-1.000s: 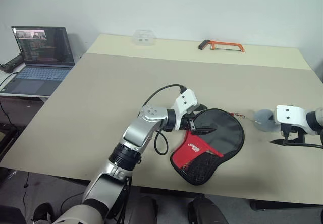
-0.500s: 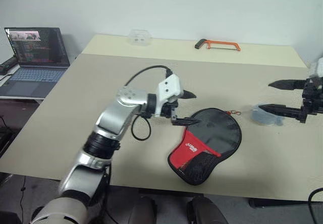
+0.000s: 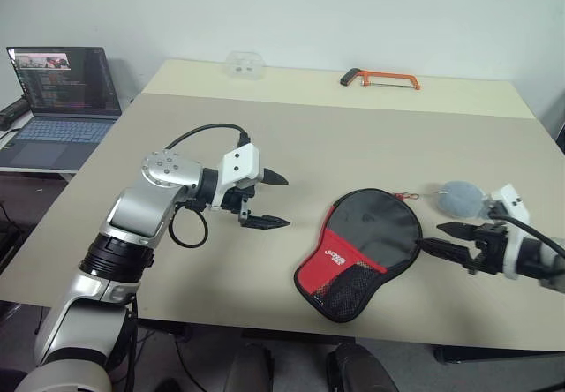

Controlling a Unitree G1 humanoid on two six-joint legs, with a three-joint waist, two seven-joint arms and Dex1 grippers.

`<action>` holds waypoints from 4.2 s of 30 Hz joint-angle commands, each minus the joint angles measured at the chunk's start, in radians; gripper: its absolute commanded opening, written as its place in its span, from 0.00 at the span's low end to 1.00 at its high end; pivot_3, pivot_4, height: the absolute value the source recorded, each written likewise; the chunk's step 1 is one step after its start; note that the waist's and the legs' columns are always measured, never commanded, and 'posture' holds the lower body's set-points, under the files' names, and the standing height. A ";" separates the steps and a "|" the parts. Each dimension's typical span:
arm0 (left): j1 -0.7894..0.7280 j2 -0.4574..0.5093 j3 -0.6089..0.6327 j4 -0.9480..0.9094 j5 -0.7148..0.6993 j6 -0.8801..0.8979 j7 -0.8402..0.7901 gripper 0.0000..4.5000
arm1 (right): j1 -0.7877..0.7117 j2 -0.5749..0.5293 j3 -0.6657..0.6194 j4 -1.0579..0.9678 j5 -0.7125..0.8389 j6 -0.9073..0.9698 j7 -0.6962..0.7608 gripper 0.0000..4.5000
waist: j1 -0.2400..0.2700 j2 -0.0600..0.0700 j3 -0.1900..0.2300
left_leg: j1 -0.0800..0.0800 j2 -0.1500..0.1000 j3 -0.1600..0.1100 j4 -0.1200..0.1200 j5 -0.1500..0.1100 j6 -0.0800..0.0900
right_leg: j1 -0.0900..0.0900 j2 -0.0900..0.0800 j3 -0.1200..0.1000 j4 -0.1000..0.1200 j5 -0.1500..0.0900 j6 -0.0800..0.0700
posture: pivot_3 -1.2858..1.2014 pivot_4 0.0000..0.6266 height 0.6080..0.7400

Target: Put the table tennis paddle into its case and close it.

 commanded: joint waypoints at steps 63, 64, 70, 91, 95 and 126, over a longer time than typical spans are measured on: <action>0.060 0.048 0.045 -0.132 0.020 0.056 0.081 1.00 | -0.383 0.123 0.719 0.296 -0.564 -0.707 0.015 0.00 | -0.011 -0.009 -0.001 | -0.016 0.001 0.006 0.001 -0.002 0.004 | -0.029 0.005 0.022 0.008 0.005 0.000 | 0.52 0.24 1.00; 0.064 0.049 0.044 -0.136 0.021 0.058 0.084 1.00 | -0.362 0.110 0.713 0.278 -0.558 -0.696 0.024 0.00 | -0.008 -0.009 -0.001 | -0.015 0.001 0.006 0.002 -0.002 0.004 | -0.029 0.004 0.022 0.009 0.005 0.000 | 0.52 0.24 1.00; 0.064 0.045 0.033 -0.139 0.025 0.060 0.089 1.00 | -0.295 0.072 0.696 0.203 -0.556 -0.660 0.044 0.00 | -0.002 -0.009 -0.001 | -0.014 0.000 0.006 0.003 -0.002 0.004 | -0.026 0.004 0.020 0.009 0.005 0.000 | 0.52 0.24 1.00; 0.037 0.006 0.014 -0.106 0.052 0.035 0.088 1.00 | -0.423 0.131 0.678 0.412 -0.637 -0.737 -0.006 0.00 | -0.003 -0.009 -0.001 | -0.013 0.000 0.006 0.004 -0.001 0.004 | -0.026 0.005 0.020 0.011 0.005 0.000 | 0.52 0.24 1.00; 0.041 0.009 0.019 -0.112 0.052 0.038 0.089 1.00 | -0.444 0.130 0.681 0.467 -0.651 -0.754 -0.011 0.00 | -0.003 -0.009 -0.001 | -0.013 0.000 0.006 0.004 -0.001 0.004 | -0.026 0.005 0.020 0.012 0.005 0.000 | 0.52 0.24 1.00; 0.026 -0.013 0.009 -0.110 0.053 0.034 0.084 1.00 | -0.450 0.089 0.637 0.271 -0.528 -0.535 0.147 0.98 | -0.002 -0.009 -0.001 | -0.013 0.000 0.006 0.005 -0.001 0.004 | -0.026 0.005 0.020 0.013 0.005 0.000 | 0.52 0.24 1.00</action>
